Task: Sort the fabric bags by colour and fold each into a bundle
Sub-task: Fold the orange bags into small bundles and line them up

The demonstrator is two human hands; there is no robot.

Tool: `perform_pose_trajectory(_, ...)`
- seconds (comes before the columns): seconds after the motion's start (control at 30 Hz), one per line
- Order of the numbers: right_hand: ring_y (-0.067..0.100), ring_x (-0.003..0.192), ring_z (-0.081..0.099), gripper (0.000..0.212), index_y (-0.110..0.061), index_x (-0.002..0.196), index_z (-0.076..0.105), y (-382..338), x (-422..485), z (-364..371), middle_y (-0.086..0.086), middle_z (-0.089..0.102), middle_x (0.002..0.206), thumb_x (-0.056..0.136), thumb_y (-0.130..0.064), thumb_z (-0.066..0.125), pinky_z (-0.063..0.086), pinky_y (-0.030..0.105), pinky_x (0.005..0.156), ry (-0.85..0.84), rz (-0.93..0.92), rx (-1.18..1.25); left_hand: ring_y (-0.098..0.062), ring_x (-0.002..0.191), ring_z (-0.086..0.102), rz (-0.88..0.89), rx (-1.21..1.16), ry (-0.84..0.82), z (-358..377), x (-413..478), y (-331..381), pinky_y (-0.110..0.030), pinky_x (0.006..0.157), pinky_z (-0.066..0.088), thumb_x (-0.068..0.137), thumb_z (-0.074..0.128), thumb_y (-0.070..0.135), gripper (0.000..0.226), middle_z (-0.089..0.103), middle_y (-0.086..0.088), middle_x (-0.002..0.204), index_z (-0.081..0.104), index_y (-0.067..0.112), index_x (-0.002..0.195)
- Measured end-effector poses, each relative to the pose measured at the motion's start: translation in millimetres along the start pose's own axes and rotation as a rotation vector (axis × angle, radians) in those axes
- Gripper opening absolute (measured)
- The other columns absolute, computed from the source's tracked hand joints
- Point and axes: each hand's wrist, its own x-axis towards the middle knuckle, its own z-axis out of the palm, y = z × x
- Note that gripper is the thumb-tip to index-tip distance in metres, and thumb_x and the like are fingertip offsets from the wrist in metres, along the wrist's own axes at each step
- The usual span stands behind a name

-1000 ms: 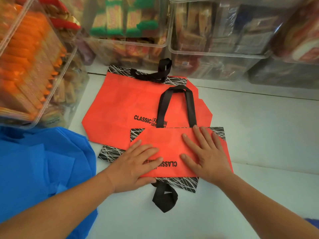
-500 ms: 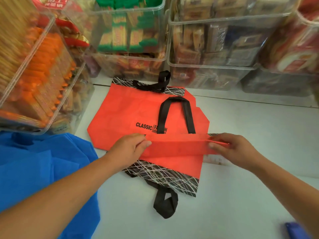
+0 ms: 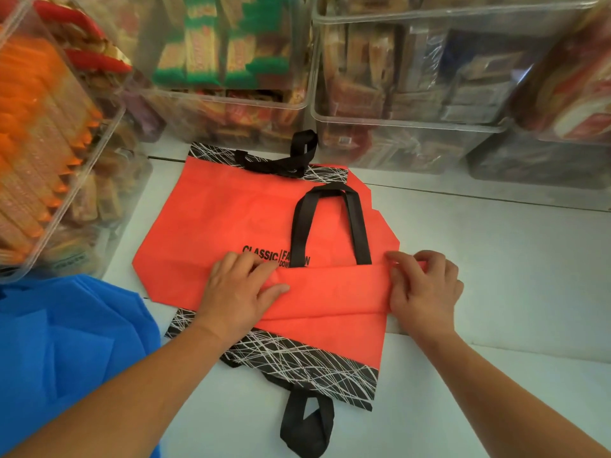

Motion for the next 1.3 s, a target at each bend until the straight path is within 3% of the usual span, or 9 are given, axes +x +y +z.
perform_pose_trajectory(0.23, 0.036, 0.118, 0.046, 0.04, -0.034, 0.121, 0.065, -10.2, 24.6, -17.4, 0.009, 0.046, 0.128, 0.084, -0.045, 0.076, 0.037, 0.051, 0.095, -0.082, 0.152, -0.05, -0.025, 0.09, 0.055, -0.057, 0.064, -0.15, -13.3, 20.1, 1.3, -0.041, 0.081, 0.041, 0.085, 0.045, 0.077, 0.056, 0.063, 0.004, 0.089, 0.063, 0.025, 0.09)
perform_pose_trajectory(0.4, 0.04, 0.114, 0.055, 0.03, -0.016, 0.112, 0.072, -50.2, 18.3, -36.4, 0.015, 0.059, 0.126, 0.083, -0.011, 0.068, 0.042, 0.052, 0.093, 0.085, -0.342, -0.078, -0.03, 0.09, 0.059, -0.156, -0.043, -0.339, -37.0, 27.3, 28.9, -0.04, 0.075, 0.042, 0.093, 0.053, 0.065, 0.045, 0.058, -0.001, 0.088, 0.055, 0.02, 0.089)
perform_pose_trajectory(0.53, 0.037, 0.14, 0.049, 0.046, -0.012, 0.13, 0.069, -76.5, -37.6, -28.8, 0.015, 0.056, 0.148, 0.087, -0.023, 0.056, 0.041, 0.05, 0.116, -0.191, -0.417, 0.213, -0.021, 0.061, 0.049, -0.388, -0.451, -0.293, -48.1, 4.0, 49.6, -0.041, 0.061, 0.04, 0.096, 0.067, 0.044, 0.034, 0.049, 0.004, 0.062, 0.047, 0.022, 0.081)
perform_pose_trajectory(0.67, 0.019, 0.158, 0.015, 0.075, -0.031, 0.154, 0.045, -68.7, -73.9, -21.1, -0.005, 0.024, 0.167, 0.08, -0.042, 0.049, 0.019, 0.053, 0.127, -0.639, -0.439, 0.289, -0.012, 0.061, 0.059, -0.613, -0.84, -0.267, -50.1, -39.9, 64.5, -0.041, 0.065, 0.051, 0.084, 0.072, 0.036, 0.031, 0.066, 0.004, 0.071, 0.056, 0.041, 0.11)
perform_pose_trajectory(0.77, 0.014, 0.157, 0.003, 0.099, -0.045, 0.157, 0.033, -64.6, -78.0, -20.5, -0.01, 0.012, 0.169, 0.069, -0.081, 0.058, 0.006, 0.049, 0.129, -0.714, -0.532, 0.114, -0.016, 0.073, 0.067, -0.539, -0.981, -0.346, -59.8, -64.1, 71.1, -0.04, 0.072, 0.057, 0.093, 0.065, 0.031, 0.037, 0.075, 0.004, 0.086, 0.06, 0.043, 0.128)
perform_pose_trajectory(0.9, 0.028, 0.148, 0.04, 0.092, -0.038, 0.145, 0.056, -70.2, -79.3, -26.5, 0.002, 0.046, 0.158, 0.068, -0.088, 0.055, 0.032, 0.058, 0.12, -0.582, -0.56, 0.108, -0.006, 0.084, 0.057, -0.467, -1.074, -0.438, -87.6, -72.7, 76.1, -0.034, 0.08, 0.052, 0.105, 0.057, 0.031, 0.011, 0.065, 0.012, 0.089, 0.065, 0.036, 0.1)
perform_pose_trajectory(1.03, 0.004, 0.151, 0.031, 0.074, -0.041, 0.13, 0.069, -64.4, -88.6, -41.5, -0.014, 0.041, 0.16, 0.084, -0.089, 0.036, 0.03, 0.039, 0.123, -0.676, -0.372, 0.266, -0.003, 0.09, 0.054, -0.217, -0.828, -0.483, -107.7, -79.9, 69.8, -0.023, 0.085, 0.043, 0.091, 0.061, 0.064, 0.034, 0.057, 0.016, 0.098, 0.068, 0.034, 0.106)
perform_pose_trajectory(1.2, -0.03, 0.123, 0.039, 0.068, -0.031, 0.109, 0.077, -72.4, -95.9, -66.7, -0.042, 0.016, 0.16, 0.09, -0.081, 0.036, 0.039, 0.019, 0.102, -0.647, -0.09, 0.47, 0.004, 0.136, 0.04, 0.035, -0.518, -0.285, -102.0, -75.8, 79.0, -0.019, 0.114, 0.033, 0.086, 0.079, 0.043, 0.051, 0.042, 0.039, 0.138, 0.062, 0.037, 0.133)
perform_pose_trajectory(1.3, -0.012, 0.121, 0.053, 0.052, -0.054, 0.109, 0.068, -81.4, -88.8, -74.6, -0.03, 0.052, 0.143, 0.091, -0.083, 0.029, 0.042, 0.022, 0.097, -0.623, 0.053, 0.541, 0.015, 0.144, 0.03, -0.082, -0.724, -0.329, -92.5, -58.7, 93.6, -0.009, 0.117, 0.022, 0.098, 0.068, 0.027, 0.05, 0.036, 0.056, 0.138, 0.052, 0.058, 0.135)
